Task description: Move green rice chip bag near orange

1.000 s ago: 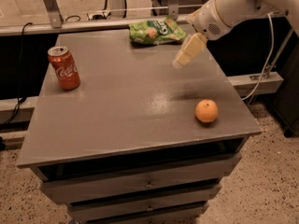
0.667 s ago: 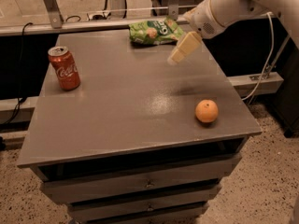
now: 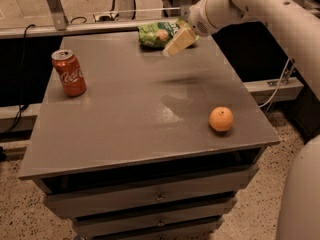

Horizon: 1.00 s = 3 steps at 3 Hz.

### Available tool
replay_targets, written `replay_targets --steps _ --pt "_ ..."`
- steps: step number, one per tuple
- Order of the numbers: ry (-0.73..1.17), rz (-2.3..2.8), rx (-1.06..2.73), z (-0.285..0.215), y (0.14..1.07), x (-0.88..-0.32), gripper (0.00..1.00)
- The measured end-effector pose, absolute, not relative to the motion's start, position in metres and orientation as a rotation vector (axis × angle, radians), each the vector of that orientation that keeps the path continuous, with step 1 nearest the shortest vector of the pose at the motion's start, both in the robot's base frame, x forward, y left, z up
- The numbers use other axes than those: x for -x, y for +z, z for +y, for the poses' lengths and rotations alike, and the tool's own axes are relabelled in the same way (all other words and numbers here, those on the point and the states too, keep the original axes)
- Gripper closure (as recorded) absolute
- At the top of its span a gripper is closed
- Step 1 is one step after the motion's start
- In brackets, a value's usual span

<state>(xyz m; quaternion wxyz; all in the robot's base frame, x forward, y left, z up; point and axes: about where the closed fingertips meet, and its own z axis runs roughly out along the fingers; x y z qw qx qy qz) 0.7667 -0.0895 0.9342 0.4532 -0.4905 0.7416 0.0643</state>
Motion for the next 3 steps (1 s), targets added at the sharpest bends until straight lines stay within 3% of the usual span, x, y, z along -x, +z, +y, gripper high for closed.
replay_targets --steps 3 --pt "0.133 1.891 1.049 -0.075 0.892 -0.854 0.00"
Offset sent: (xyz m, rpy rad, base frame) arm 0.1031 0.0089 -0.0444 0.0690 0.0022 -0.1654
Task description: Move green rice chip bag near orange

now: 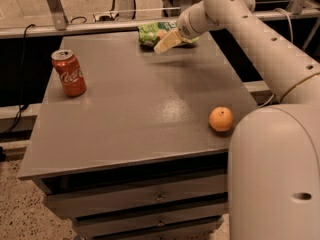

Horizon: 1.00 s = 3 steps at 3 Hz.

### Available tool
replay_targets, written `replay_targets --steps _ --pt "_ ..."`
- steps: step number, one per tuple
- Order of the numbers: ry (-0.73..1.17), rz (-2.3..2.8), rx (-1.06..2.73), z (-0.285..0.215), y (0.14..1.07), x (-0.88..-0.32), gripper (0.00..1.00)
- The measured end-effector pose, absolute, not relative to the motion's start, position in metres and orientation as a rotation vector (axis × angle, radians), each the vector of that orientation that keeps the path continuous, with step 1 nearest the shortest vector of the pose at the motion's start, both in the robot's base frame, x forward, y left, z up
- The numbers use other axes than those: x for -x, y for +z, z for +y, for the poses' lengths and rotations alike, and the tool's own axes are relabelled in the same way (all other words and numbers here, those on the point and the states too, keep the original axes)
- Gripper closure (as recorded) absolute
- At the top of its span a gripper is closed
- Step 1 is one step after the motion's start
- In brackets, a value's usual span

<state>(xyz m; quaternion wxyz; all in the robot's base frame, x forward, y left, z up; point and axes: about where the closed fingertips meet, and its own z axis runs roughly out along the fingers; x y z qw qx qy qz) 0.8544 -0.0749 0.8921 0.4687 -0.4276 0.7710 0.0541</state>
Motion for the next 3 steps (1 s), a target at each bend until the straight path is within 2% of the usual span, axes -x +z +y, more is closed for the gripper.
replay_targets --steps 1,2,3 --pt "0.130 1.903 1.027 -0.074 0.883 -0.876 0.00" --pt "0.138 1.924 1.015 -0.071 0.873 -0.890 0.18" --pt "0.151 1.941 1.009 -0.070 0.865 -0.898 0.49"
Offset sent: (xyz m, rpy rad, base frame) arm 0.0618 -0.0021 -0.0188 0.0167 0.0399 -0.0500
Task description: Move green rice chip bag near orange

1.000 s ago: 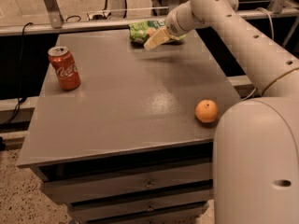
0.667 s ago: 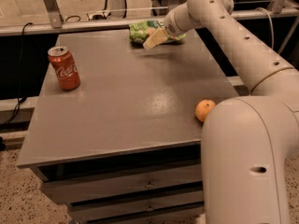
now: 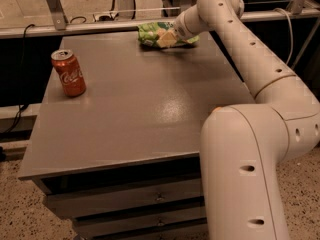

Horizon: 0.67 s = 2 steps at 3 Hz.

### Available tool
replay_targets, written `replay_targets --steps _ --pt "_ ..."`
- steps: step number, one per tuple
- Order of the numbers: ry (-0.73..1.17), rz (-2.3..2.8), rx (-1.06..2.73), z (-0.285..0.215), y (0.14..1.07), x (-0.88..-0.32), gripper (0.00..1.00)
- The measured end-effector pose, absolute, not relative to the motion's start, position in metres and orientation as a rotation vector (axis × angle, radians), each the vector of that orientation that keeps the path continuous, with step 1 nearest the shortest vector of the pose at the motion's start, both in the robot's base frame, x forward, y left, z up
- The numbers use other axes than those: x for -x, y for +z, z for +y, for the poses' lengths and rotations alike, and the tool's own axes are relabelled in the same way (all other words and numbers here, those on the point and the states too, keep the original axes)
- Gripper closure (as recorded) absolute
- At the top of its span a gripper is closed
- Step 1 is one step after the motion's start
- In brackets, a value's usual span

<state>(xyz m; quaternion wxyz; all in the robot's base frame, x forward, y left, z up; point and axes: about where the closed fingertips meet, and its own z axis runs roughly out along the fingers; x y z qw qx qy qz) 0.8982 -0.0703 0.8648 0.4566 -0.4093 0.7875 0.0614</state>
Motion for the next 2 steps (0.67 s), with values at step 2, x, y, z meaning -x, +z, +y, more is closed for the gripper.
replay_targets --steps 2 --pt "0.130 1.924 1.034 -0.078 0.875 -0.895 0.95"
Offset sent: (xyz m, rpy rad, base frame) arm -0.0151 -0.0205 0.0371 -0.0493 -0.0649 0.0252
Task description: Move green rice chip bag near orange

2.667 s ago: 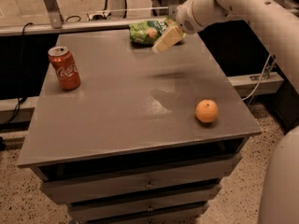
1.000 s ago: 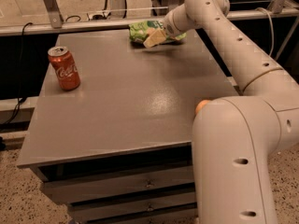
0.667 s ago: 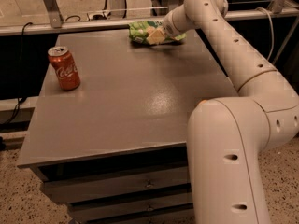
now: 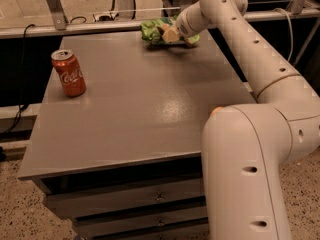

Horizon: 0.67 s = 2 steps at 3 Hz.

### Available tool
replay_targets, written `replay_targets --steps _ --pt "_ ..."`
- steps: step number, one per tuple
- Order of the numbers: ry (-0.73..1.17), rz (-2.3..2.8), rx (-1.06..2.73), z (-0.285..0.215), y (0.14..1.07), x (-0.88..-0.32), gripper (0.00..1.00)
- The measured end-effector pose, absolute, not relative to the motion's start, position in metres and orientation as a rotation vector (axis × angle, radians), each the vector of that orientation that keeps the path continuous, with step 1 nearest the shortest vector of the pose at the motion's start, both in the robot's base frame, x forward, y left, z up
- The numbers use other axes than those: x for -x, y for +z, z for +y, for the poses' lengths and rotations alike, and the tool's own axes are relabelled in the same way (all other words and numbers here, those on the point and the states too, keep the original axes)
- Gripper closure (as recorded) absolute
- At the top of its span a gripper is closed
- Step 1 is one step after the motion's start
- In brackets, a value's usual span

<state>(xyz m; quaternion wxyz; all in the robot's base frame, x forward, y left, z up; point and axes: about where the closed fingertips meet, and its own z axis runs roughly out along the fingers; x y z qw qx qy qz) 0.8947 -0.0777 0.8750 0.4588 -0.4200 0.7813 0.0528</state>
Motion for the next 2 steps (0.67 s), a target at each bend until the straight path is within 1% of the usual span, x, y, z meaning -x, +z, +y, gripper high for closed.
replay_targets --steps 1,2 --pt "0.106 1.874 1.073 -0.079 0.897 -0.883 1.00" --pt "0.096 1.822 1.113 -0.075 0.916 -0.865 1.00"
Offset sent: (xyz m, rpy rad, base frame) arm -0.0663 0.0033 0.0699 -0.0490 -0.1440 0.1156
